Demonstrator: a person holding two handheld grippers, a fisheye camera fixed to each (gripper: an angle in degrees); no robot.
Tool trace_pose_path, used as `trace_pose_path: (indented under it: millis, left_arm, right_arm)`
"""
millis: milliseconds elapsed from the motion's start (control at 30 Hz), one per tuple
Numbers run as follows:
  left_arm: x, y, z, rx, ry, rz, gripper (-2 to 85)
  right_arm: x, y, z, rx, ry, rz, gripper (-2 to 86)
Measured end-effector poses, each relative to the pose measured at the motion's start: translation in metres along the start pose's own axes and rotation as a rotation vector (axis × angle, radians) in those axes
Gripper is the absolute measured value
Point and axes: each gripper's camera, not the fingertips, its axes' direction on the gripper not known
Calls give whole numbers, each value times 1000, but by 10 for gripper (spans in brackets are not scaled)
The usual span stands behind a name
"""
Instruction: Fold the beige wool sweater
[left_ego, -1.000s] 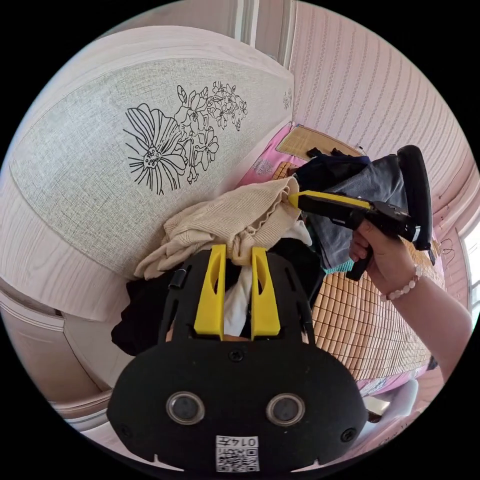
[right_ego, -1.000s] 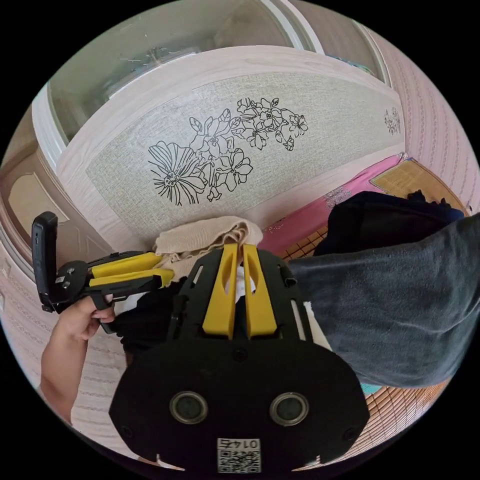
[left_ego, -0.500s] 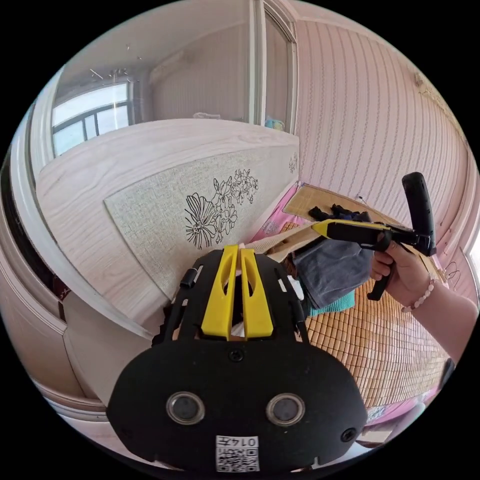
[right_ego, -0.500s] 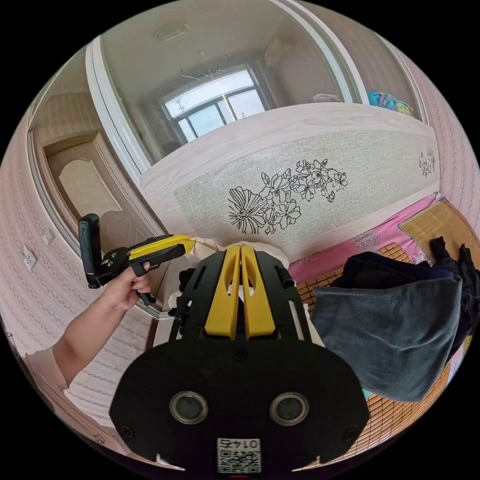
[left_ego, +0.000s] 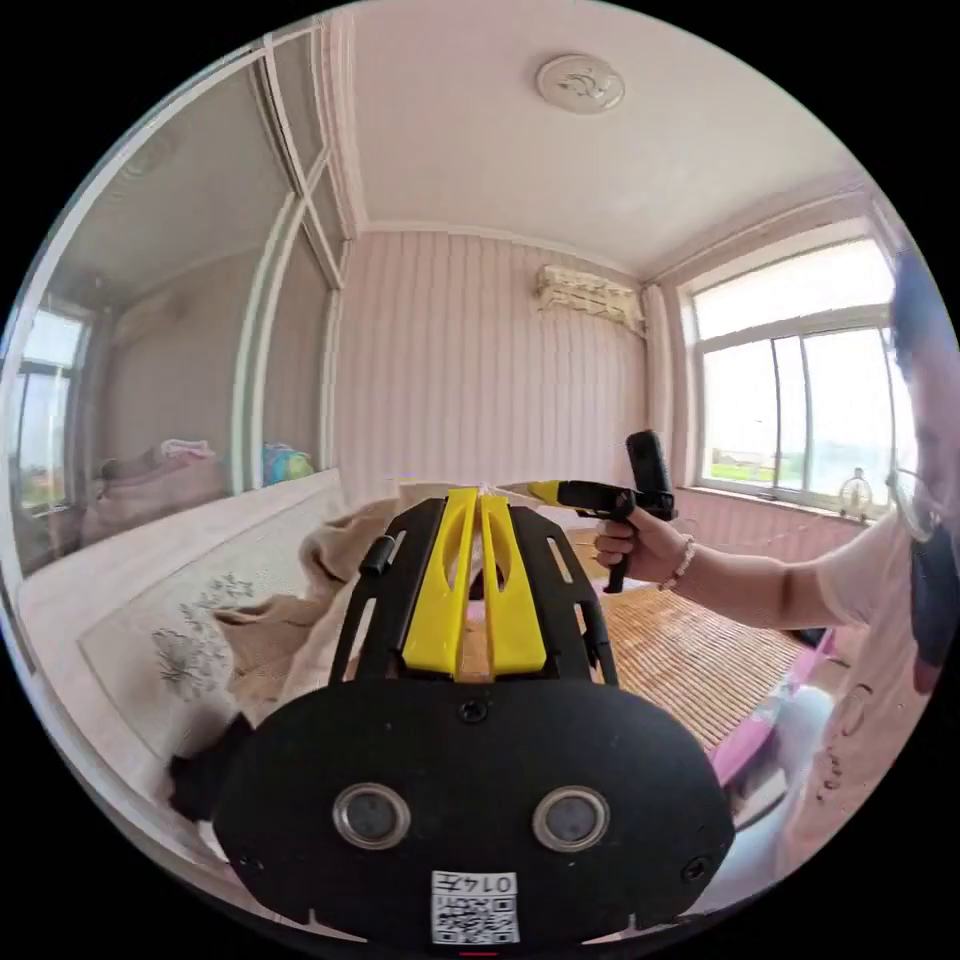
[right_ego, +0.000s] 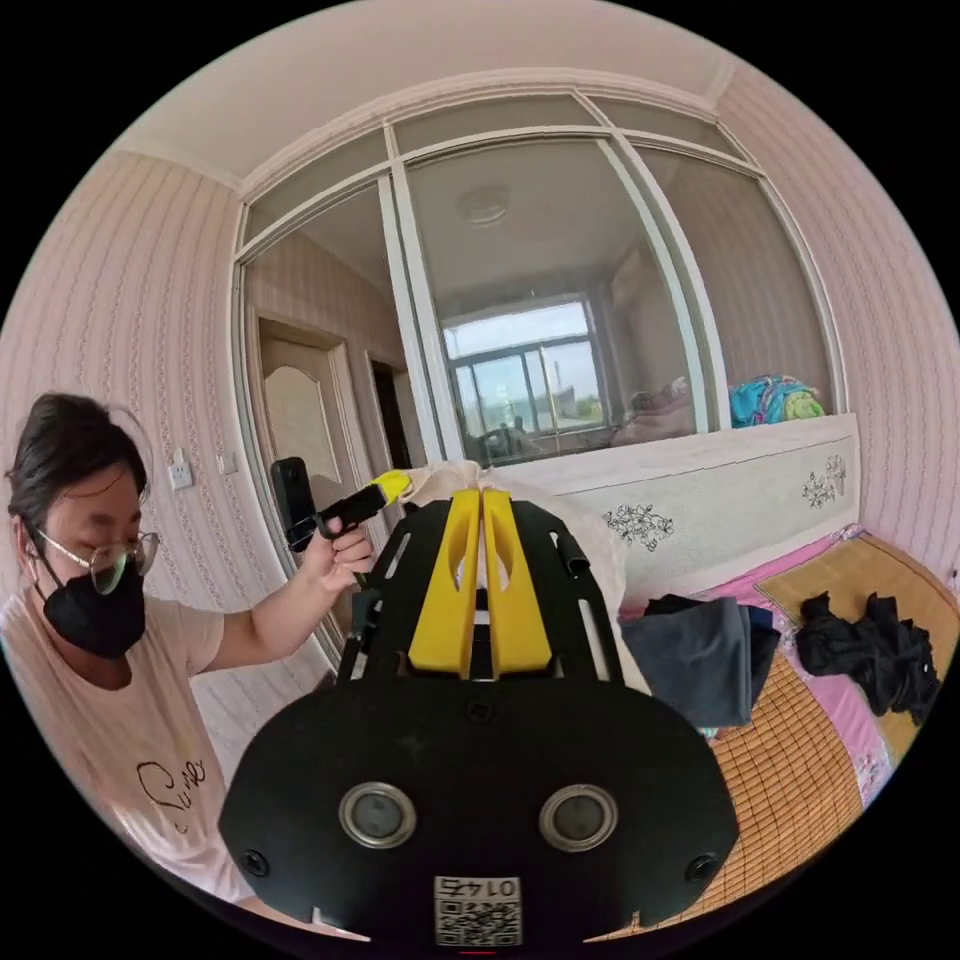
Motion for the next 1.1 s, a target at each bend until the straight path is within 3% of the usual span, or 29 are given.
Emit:
trace_pose_path:
  millis: [67,200,300,467,633,700,900,1000,1067,1100]
  left_arm:
    - [35,74,54,-78,162,-158,-10]
    - [90,265,172,-439,277,-702,-10]
    - [120,320,196,-633,203,-760,-10]
    - [141,321,195,-694,146,-741,-10]
    - [158,310,194,-748,92,-656,-10]
    - [165,307,196,-769,105,-624,-10]
    - [184,301,201,-783,123,-530,-10]
    - [181,297,195,-768,95,-538,-10]
    - [176,294,189,-760,63,-550,-10]
    - [171,292,185,-750,43,-556,-10]
  right_arm:
    - [-10,78,-60,-86,160,105,-9]
    - [-10,310,-147,-332,376,705,-7]
    - [-30,425,-166,-513,458,1000,-5]
    - [-54,433,-180,-540,506,920,-6]
    - [-44,409,-217,-428,757,826,5]
    - [-35,406,-221,-417,767,796,37]
    - [-23,366,-114,-626,462,529,96]
    - [-19,369,-52,-711,482,499,149]
    - [-6,390,-26,-848,496,537,132]
    - [-12,388,-32,-791,528,454,102]
